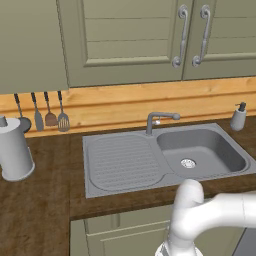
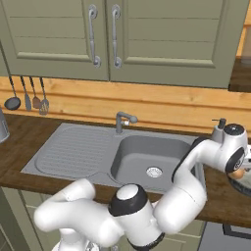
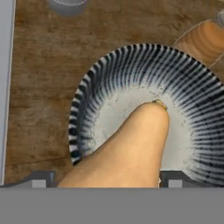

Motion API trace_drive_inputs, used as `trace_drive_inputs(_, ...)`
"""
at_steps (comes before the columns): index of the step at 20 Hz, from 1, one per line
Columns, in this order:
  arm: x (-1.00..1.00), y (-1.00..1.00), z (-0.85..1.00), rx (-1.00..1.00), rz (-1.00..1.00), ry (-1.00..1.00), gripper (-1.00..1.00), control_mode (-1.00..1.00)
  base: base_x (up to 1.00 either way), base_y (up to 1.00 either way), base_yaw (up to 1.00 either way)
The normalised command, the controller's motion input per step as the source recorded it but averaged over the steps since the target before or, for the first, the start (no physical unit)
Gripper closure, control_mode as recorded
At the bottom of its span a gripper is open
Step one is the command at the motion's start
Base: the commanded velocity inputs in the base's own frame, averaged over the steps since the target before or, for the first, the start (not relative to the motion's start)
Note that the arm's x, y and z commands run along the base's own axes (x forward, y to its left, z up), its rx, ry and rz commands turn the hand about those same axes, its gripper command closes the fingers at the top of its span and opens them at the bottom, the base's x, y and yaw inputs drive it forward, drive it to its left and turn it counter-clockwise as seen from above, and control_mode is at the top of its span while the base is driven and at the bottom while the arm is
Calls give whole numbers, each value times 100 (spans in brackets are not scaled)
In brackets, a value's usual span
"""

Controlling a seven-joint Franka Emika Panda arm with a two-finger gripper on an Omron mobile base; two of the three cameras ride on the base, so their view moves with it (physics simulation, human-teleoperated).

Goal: Pick the squash from the sink and place it in the bowl. Then pick the bowl and place it in the microwave. Then close the microwave door and press the start button.

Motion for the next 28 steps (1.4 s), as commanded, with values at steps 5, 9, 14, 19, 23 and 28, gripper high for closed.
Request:
trace_drive_inputs(5, 36, -29, -2, 2, 8, 0, -100, -100, 0, 0, 0)
trace_drive_inputs(9, 13, -9, -4, 0, 8, 0, -100, -100, 0, 0, 0)
trace_drive_inputs(14, 0, 22, 1, 0, 1, 0, -100, -100, 0, 0, 0)
trace_drive_inputs(19, 11, 47, -1, 0, 0, 4, -100, -100, 0, 0, 0)
trace_drive_inputs(23, 49, 9, -18, 1, 0, 21, -100, -100, 0, 0, 0)
trace_drive_inputs(28, 18, -31, -4, 3, 2, 11, -100, -100, 0, 0, 0)
